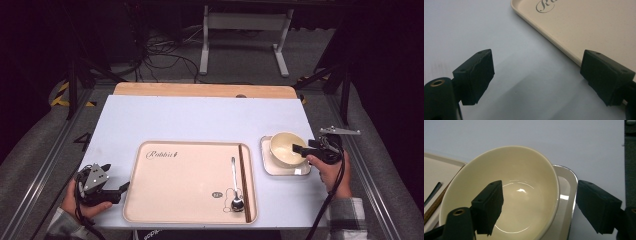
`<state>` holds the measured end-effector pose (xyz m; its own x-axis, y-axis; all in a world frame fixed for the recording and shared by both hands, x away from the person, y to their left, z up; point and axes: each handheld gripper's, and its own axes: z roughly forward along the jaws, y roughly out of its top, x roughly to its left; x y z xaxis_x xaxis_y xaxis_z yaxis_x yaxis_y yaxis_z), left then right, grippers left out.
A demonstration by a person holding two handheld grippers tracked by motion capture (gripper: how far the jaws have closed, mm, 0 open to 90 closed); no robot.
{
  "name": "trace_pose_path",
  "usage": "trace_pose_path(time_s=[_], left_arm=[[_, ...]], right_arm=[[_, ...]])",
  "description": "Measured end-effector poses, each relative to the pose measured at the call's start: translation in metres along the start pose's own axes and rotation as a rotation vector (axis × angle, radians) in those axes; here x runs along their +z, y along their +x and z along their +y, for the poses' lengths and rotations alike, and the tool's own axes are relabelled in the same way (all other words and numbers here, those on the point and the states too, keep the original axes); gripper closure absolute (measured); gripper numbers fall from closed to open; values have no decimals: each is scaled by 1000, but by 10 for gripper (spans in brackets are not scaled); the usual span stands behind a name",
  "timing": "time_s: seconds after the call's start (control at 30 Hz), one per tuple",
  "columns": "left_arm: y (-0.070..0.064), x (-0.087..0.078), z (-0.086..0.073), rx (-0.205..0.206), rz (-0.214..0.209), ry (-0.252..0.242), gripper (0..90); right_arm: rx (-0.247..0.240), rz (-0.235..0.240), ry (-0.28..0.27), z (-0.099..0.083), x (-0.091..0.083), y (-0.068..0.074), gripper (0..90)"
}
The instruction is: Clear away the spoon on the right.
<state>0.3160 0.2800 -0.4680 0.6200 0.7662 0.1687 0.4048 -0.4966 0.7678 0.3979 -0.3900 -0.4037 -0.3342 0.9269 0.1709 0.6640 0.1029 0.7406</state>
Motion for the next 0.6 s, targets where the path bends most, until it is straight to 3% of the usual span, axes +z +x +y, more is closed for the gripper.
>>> trace_pose_path(time_s=[0.3, 0.6], left_arm=[[0, 0, 0, 2, 3, 3, 128], [0, 0, 0, 2, 2, 5, 128]], right_arm=[[54, 91, 45, -6, 9, -6, 419], [75, 86, 79, -10, 17, -13, 566]])
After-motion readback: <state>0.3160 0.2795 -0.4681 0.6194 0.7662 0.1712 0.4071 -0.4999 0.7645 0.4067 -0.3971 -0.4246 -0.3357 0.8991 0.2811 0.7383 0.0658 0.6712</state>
